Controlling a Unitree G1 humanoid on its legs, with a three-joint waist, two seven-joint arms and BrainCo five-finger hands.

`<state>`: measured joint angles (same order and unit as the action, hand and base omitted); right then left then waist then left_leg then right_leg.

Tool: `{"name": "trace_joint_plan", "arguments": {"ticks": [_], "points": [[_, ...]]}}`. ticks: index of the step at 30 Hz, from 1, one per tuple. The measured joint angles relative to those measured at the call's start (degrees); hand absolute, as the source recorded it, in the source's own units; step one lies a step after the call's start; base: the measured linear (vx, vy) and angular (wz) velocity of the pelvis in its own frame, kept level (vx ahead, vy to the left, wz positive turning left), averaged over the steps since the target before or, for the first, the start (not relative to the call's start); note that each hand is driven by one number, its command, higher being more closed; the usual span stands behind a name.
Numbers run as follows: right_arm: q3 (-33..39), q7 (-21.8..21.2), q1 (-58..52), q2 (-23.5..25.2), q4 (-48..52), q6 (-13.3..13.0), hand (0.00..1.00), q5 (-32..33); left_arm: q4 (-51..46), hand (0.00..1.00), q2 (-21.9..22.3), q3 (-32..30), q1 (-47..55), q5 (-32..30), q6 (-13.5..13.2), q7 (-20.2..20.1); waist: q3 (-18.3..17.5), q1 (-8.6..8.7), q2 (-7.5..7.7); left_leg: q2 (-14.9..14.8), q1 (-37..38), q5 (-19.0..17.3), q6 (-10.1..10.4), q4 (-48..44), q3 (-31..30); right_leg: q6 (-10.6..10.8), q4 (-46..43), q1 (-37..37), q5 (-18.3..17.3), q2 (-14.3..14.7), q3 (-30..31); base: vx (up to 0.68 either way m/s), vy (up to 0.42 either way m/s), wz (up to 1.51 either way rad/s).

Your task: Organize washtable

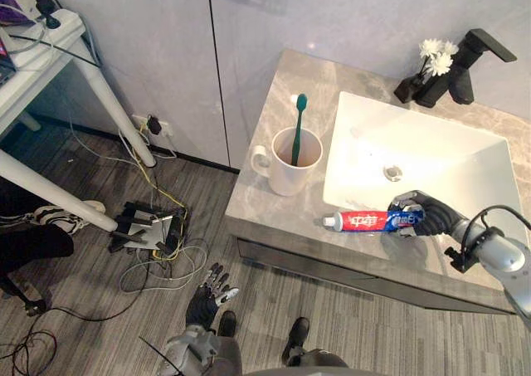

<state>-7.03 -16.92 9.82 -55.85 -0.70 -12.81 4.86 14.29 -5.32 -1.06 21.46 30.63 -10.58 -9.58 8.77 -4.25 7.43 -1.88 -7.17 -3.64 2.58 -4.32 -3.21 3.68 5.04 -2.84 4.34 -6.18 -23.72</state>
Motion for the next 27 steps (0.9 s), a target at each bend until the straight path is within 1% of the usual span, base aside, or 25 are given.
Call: {"name": "trace_joint_plan", "arguments": {"ticks": [3, 5, 8, 11, 14, 16, 18, 21, 25, 27], "points": [[0.8, 0.9, 5.64, -2.29, 0.01, -0.79, 1.0, 0.01, -1.07, 0.0, 1.38, -4.33, 0.0, 0.03, -0.09, 0.81, 0.08, -0.03, -0.37, 0.2, 1.05, 0.0, -0.01, 0.09, -0.28, 0.01, 0.0, 1.14, -0.01, -0.15, -0.34, 0.0, 0.026, 0.08], [4.47, 2.02, 8.3, -3.51, 0.07, -1.88, 1.0, 0.07, -1.89, 0.0, 2.52, -7.67, -0.04, 0.14, -0.67, 1.25, -0.05, -0.01, -0.77, 0.59, 1.46, 0.01, -0.02, 0.16, -1.27, 0.3, -0.29, 1.97, -0.51, -0.48, -1.4, 0.0, 0.03, 0.22], [8.1, 2.87, 11.37, -4.78, 0.12, -2.55, 1.0, 0.15, -2.01, 0.0, 4.04, -11.46, -0.06, 0.16, -1.17, 2.42, -0.37, -0.13, -1.49, 1.06, 2.04, 0.1, -0.15, 0.2, -1.5, 0.75, -1.0, 2.46, -0.91, -1.1, -1.71, 0.01, 0.047, 0.1], [9.48, 3.9, 11.5, -5.71, 0.07, -2.56, 1.0, 0.12, -2.09, 0.0, 4.31, -13.16, -0.08, 0.17, -1.23, 2.74, -0.74, -0.02, -1.79, 1.41, 2.74, 0.1, -0.15, 0.29, -1.98, 1.03, -1.01, 3.37, -1.1, -1.54, -2.33, 0.02, 0.038, 0.11], [9.57, 4.3, 11.9, -6.03, -0.05, -2.55, 1.0, -0.07, -2.1, 0.0, 5.37, -14.94, -0.09, 0.17, -1.27, 3.57, -2.13, 0.16, -2.37, 1.89, 2.9, 0.1, -0.15, 0.28, -2.46, 1.15, -1.02, 3.71, -1.18, -2.06, -2.68, 0.02, 0.045, 0.07], [10.87, 4.31, 11.93, -6.03, -0.45, -2.55, 1.0, -0.98, -2.1, 0.0, 5.73, -15.71, -0.11, 0.19, -1.38, 3.8, -3.06, 0.16, -2.92, 1.99, 3.25, 0.1, -0.15, 0.28, -2.98, 1.17, -1.03, 4.26, -1.2, -2.3, -3.12, 0.01, 0.02, 0.09], [12.11, 4.46, 11.99, -6.03, -1.33, -2.52, 1.0, -1.0, -2.1, 0.0, 5.9, -16.81, -0.06, 0.19, -1.42, 3.82, -3.38, 0.13, -2.99, 2.06, 3.91, 0.1, -0.15, 0.31, -3.1, 1.34, -1.04, 5.03, -1.32, -2.39, -3.23, -0.01, 0.02, 0.06], [13.72, 4.87, 11.99, -6.03, -2.3, -2.53, 1.0, -1.03, -2.09, 0.0, 6.17, -19.17, -0.07, 0.21, -1.79, 4.84, -4.91, 0.13, -2.99, 2.1, 3.95, 0.1, -0.16, 0.33, -3.24, 1.37, -1.06, 5.12, -1.34, -2.43, -3.35, -0.01, 0.006, 0.01], [13.8, 5.92, 12.08, -5.91, -2.47, -2.5, 1.0, -1.11, -2.1, 0.0, 6.16, -21.73, -0.34, 0.35, -2.24, 5.02, -6.33, 0.12, -3.35, 2.09, 4.63, 0.1, -0.16, 0.41, -2.91, 1.37, -1.31, 5.42, -1.34, -2.52, -2.95, -0.02, 0.016, -0.03], [13.8, 6.14, 12.29, -5.12, -2.46, -2.51, 1.0, -1.11, -2.5, 0.0, 6.12, -22.07, -0.71, 0.88, -2.27, 5.11, -6.94, 0.13, -3.6, 2.08, 4.83, 0.1, -0.16, 0.55, -2.81, 1.37, -1.32, 5.53, -1.34, -2.53, -2.86, -0.01, 0.012, -0.03]]}}
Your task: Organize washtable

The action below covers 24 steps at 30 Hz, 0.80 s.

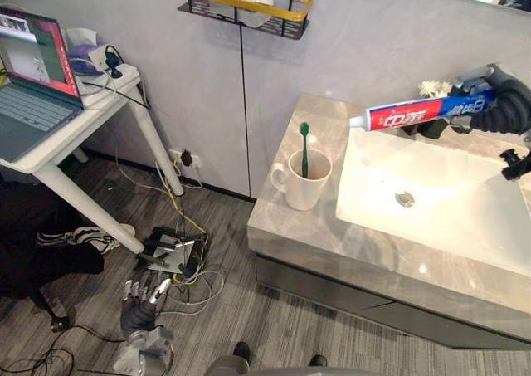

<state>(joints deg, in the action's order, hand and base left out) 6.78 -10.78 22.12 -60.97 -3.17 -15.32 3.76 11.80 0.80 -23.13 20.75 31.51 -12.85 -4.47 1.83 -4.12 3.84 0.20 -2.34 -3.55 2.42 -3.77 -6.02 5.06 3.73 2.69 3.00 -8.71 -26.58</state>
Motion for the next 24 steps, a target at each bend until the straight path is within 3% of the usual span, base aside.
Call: {"name": "trace_joint_plan", "arguments": {"ticks": [3, 5, 10, 13, 18, 24], "points": [[0.01, 0.94, 2.83, 4.85, 0.0, 0.09, 1.0, 0.33, -6.75, 0.0, -0.94, 0.76, -1.53, 0.58, 0.06, 1.17, -1.07, 0.04, -0.86, -0.09, 0.34, 0.13, -0.17, 0.73, 0.04, 0.0, 0.01, -0.01, 0.0, 0.05, 0.09, -0.01, 0.009, -0.01], [-0.02, 2.18, 5.2, 9.48, 0.25, 0.23, 1.0, 2.35, -12.06, 0.0, -4.43, 3.29, -4.45, 1.47, 0.05, 1.2, -1.52, -0.21, -1.55, -0.16, 0.37, 0.25, -0.3, 0.89, -0.06, 0.0, 0.01, 0.0, 0.01, 0.17, -0.01, -0.03, 0.007, 0.03], [-2.91, 4.71, 7.77, 21.9, 4.71, 0.88, 1.0, 6.83, -26.12, 0.0, -15.17, 16.09, -16.14, 6.28, 0.15, 0.55, -2.49, -1.43, -3.22, -0.01, 0.5, 0.88, -0.67, 0.86, -1.05, -0.01, 0.1, 0.72, 0.01, 0.13, -1.02, 0.01, 0.007, 0.1], [-6.58, 4.92, 8.91, 27.42, 5.56, 2.4, 1.0, 6.98, -26.79, 0.0, -18.15, 24.42, -22.14, 9.44, 1.45, -0.02, -2.46, -1.37, -3.21, 0.01, 0.99, 0.88, -0.66, 0.87, -1.7, -0.01, 0.28, 1.62, 0.0, 0.21, -1.54, 0.02, 0.01, 0.14], [-10.05, 5.88, 9.23, 35.13, 9.22, 3.41, 1.0, 7.78, -26.76, 0.0, -19.51, 32.39, -27.09, 15.29, 3.73, -0.14, -2.37, -1.2, -3.23, 0.08, 1.32, 0.9, -0.67, 0.86, -1.85, -0.02, 0.25, 1.96, -0.02, 0.16, -1.55, 0.0, 0.0, 0.0], [-12.3, 6.02, 8.58, 38.48, 11.47, 3.41, 1.0, 8.09, -26.37, 0.0, -19.56, 35.17, -31.46, 17.46, 4.05, 1.09, -2.09, -0.55, -3.2, 0.44, 2.5, 1.41, -0.93, 1.76, -2.06, 0.08, -1.73, 2.02, -1.24, -0.31, -1.52, -0.02, 0.021, 0.01]]}}
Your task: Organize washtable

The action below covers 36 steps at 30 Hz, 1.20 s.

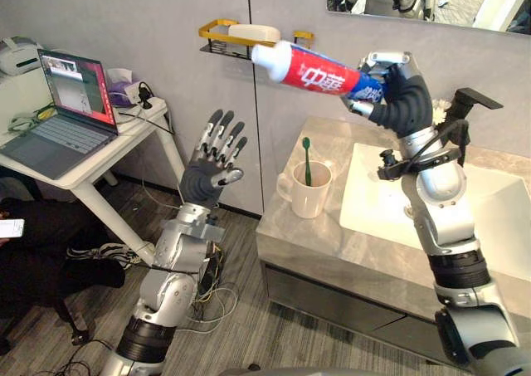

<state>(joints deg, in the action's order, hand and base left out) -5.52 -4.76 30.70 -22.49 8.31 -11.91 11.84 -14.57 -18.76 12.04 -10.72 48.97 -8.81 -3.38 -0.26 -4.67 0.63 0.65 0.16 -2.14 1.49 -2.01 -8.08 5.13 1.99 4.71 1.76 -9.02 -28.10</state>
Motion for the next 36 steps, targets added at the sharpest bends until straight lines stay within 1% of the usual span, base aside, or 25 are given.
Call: {"name": "trace_joint_plan", "arguments": {"ticks": [3, 5, 9, 11, 15, 18, 27, 29, 32, 36], "points": [[-0.36, 0.01, -1.73, 1.82, 0.0, 0.32, 1.0, -0.15, 0.14, 0.0, 0.01, 1.3, -1.72, 0.0, 0.43, 0.5, 0.24, 0.64, 0.2, 0.15, 0.04, 0.08, -0.08, 0.19, 0.12, 0.0, -0.02, -0.1, 0.01, -0.16, 0.15, -0.01, 0.022, 0.0], [-1.02, 0.02, -2.27, 2.02, -0.01, 1.41, 1.0, -0.22, 0.15, 0.0, 0.06, 1.39, -2.13, 0.0, 0.82, 1.14, 0.37, 0.8, 0.27, 0.18, 0.04, 0.09, -0.1, 0.32, 0.41, 0.01, -0.02, -0.35, 0.02, -0.21, 0.49, 0.01, 0.028, -0.09], [-1.22, 0.01, -3.41, 2.38, -0.01, 2.16, 1.0, -0.23, 0.15, 0.0, 0.73, 1.55, -3.32, -0.02, 1.05, 1.39, 0.68, 0.8, 0.47, 0.08, 0.03, 0.13, -0.13, 0.75, 0.8, 0.02, -0.01, -0.83, 0.03, -0.14, 0.93, 0.03, 0.016, -0.06], [-1.22, -0.02, -3.65, 2.54, -0.02, 2.45, 1.0, -0.68, 0.15, 0.0, 0.95, 1.74, -5.24, -0.06, 1.04, 2.22, 0.84, 0.8, 0.54, 0.11, 0.06, 0.13, -0.13, 0.86, 0.81, 0.03, 0.04, -0.84, 0.03, -0.16, 0.95, 0.05, 0.016, 0.0], [-1.21, -0.14, -3.66, 4.32, -0.01, 2.6, 1.0, -1.25, 0.15, 0.0, 2.2, 2.09, -8.56, -0.26, 0.97, 2.47, 1.3, 0.93, 0.84, 0.13, 0.27, 0.13, -0.13, 1.05, 0.93, 0.03, 0.08, -0.85, 0.03, -0.2, 1.43, 0.03, 0.018, -0.03], [-1.2, -0.15, -3.74, 4.91, -0.01, 3.45, 1.0, -1.49, 0.15, 0.0, 3.44, 2.05, -8.78, -0.7, 0.83, 3.6, 1.37, 1.0, 0.85, 0.17, 0.4, 0.13, -0.13, 1.16, 1.06, 0.03, 0.09, -0.85, 0.02, -0.26, 1.67, 0.01, 0.01, -0.02], [-1.19, -0.25, -6.42, 8.71, -0.01, 3.61, 1.0, -2.93, -0.04, 0.0, 6.29, 2.03, -8.78, -1.25, 0.59, 4.76, 1.58, 1.09, 0.92, 0.05, 0.69, 0.12, -0.15, 1.56, 2.1, 0.03, 0.08, -1.29, 0.04, -0.21, 2.81, -0.02, 0.012, -0.06], [-1.26, -0.33, -6.42, 9.12, -0.01, 3.63, 1.0, -3.25, -0.25, 0.0, 6.86, 2.07, -8.78, -1.26, 0.59, 4.78, 1.58, 1.35, 0.93, -0.01, 0.69, 0.12, -0.15, 1.67, 2.44, 0.05, 0.07, -1.54, 0.05, -0.18, 3.11, 0.0, 0.01, -0.08], [-1.26, -0.36, -6.49, 10.12, -0.01, 3.71, 1.0, -3.49, -0.81, 0.0, 8.08, 2.12, -8.84, -1.26, 0.52, 4.84, 1.59, 2.28, 0.94, -0.08, 0.67, 0.12, -0.15, 1.8, 2.81, 0.06, 0.09, -1.73, 0.06, -0.15, 3.34, 0.02, 0.008, -0.05], [-1.25, -0.34, -7.42, 10.8, 0.0, 3.71, 1.0, -3.49, -0.81, 0.0, 8.87, 4.01, -10.62, -1.3, 0.53, 4.95, 1.63, 2.35, 1.01, -0.48, 0.7, 0.11, -0.15, 1.89, 3.45, 0.06, 0.09, -2.01, 0.07, -0.12, 3.93, 0.01, -0.003, -0.08]]}}
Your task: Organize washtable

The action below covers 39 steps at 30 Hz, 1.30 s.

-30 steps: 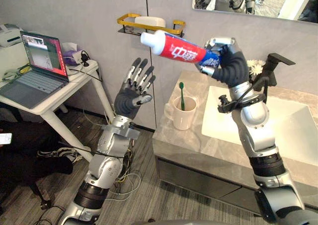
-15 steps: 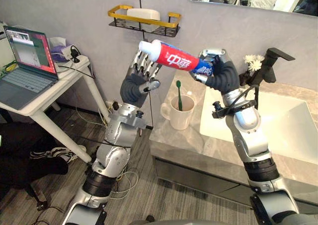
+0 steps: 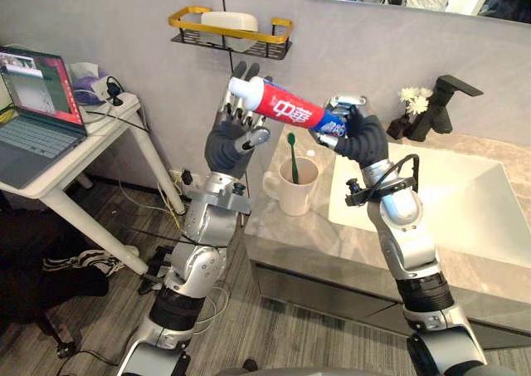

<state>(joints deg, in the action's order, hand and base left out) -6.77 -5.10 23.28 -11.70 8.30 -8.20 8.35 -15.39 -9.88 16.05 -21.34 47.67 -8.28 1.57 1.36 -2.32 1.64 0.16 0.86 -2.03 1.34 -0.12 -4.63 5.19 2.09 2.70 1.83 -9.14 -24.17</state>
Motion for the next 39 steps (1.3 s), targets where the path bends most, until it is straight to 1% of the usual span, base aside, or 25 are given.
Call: {"name": "trace_joint_plan", "arguments": {"ticks": [2, 4, 9, 13, 17, 18, 24, 28, 30, 38, 39], "points": [[-0.16, -0.02, -1.4, 0.33, 0.0, 0.11, 1.0, -0.01, -0.64, 0.0, 1.1, 0.16, -1.18, -0.03, -0.07, 0.05, 0.01, 0.06, 0.01, -0.02, 0.06, 0.0, 0.0, 0.01, 0.16, 0.0, 0.01, -0.05, 0.0, 0.01, 0.25, 0.0, 0.004, -0.05], [-0.36, 0.0, -1.8, 0.39, 0.0, 0.81, 1.0, -0.02, -0.95, 0.0, 2.02, 0.72, -1.54, -0.07, -1.05, 0.06, 0.01, 0.19, 0.01, -0.08, 0.26, -0.01, 0.0, 0.04, 0.38, 0.0, 0.01, -0.05, 0.01, 0.04, 0.6, -0.01, 0.004, -0.07], [-0.74, 0.01, -1.88, 1.67, 0.0, 0.83, 1.0, -0.03, -0.95, 0.0, 3.18, 2.14, -1.54, -1.08, -1.07, 0.12, 0.01, 0.3, 0.01, -0.14, 0.44, -0.03, -0.01, 0.13, 0.69, 0.03, 0.01, -0.05, 0.07, 0.14, 0.89, -0.02, 0.004, -0.03], [-1.06, 0.04, -2.73, 2.52, 0.0, 0.83, 1.0, -0.03, -0.95, 0.0, 4.18, 2.55, -1.54, -1.16, -1.08, 1.22, 0.01, 0.4, 0.01, -0.14, 0.55, -0.05, -0.03, 0.22, 0.91, 0.13, 0.04, -0.07, 0.18, 0.1, 1.15, -0.01, 0.004, -0.02], [-1.06, 0.06, -2.87, 3.02, 0.0, 0.83, 1.0, -0.1, -0.95, 0.0, 4.16, 2.97, -1.54, -1.63, -1.13, 1.54, 0.01, 1.01, 0.01, -0.14, 0.55, -0.05, -0.03, 0.23, 1.1, 0.15, 0.11, -0.11, 0.24, 0.09, 1.28, 0.0, 0.0, 0.0], [-1.06, 0.15, -2.94, 3.32, 0.0, 0.82, 1.0, -0.09, -0.95, 1.0, 4.16, 3.59, -1.54, -2.4, -1.15, 1.98, 0.01, 1.25, 0.01, -0.15, 0.55, -0.05, -0.03, 0.23, 1.39, 0.15, 0.12, -0.11, 0.24, 0.09, 1.31, 0.0, 0.0, 0.0], [-1.0, 0.39, -3.78, 3.64, 0.05, 0.73, 1.0, -0.07, -0.96, 1.0, 5.39, 4.08, -1.68, -3.7, -1.14, 2.53, 0.01, 1.47, 0.01, -0.18, 0.54, -0.05, -0.03, 0.23, 1.87, 0.1, 0.14, -0.47, 0.35, 0.11, 2.03, -0.01, 0.005, -0.05], [-0.97, 0.35, -5.5, 3.98, 1.83, 0.69, 1.0, -0.06, -1.84, 1.0, 5.4, 4.24, -2.44, -5.1, -1.14, 2.83, 0.01, 1.57, 0.01, -0.18, 0.57, -0.06, -0.03, 0.22, 2.04, 0.08, 0.14, -0.53, 0.4, 0.1, 2.17, -0.01, 0.003, -0.02], [-0.97, 0.31, -5.73, 4.0, 2.19, 0.27, 1.0, -0.03, -2.7, 1.0, 5.43, 4.23, -2.44, -5.64, -1.17, 3.12, 0.01, 1.55, 0.01, -0.19, 0.56, -0.06, -0.03, 0.23, 2.33, 0.05, 0.14, -0.7, 0.51, 0.09, 2.43, -0.02, 0.01, -0.07], [-1.42, -0.14, -6.81, 4.58, 2.19, -0.39, 1.0, 0.05, -2.71, 1.0, 7.32, 4.05, -2.45, -5.67, -1.25, 3.9, 0.01, 1.62, 0.01, -0.2, 0.75, -0.24, -0.26, 0.23, 3.71, 0.16, 0.29, -1.16, 1.04, 0.09, 3.89, -0.03, 0.013, -0.09], [-1.44, -0.14, -6.82, 4.58, 2.19, -0.41, 0.0, 0.09, -2.71, 1.0, 7.4, 4.03, -2.45, -5.7, -1.25, 3.92, 0.01, 1.63, 0.01, -0.2, 0.74, -0.24, -0.27, 0.24, 4.06, 0.13, 0.31, -1.33, 1.15, 0.1, 4.15, -0.01, 0.009, -0.09]]}}
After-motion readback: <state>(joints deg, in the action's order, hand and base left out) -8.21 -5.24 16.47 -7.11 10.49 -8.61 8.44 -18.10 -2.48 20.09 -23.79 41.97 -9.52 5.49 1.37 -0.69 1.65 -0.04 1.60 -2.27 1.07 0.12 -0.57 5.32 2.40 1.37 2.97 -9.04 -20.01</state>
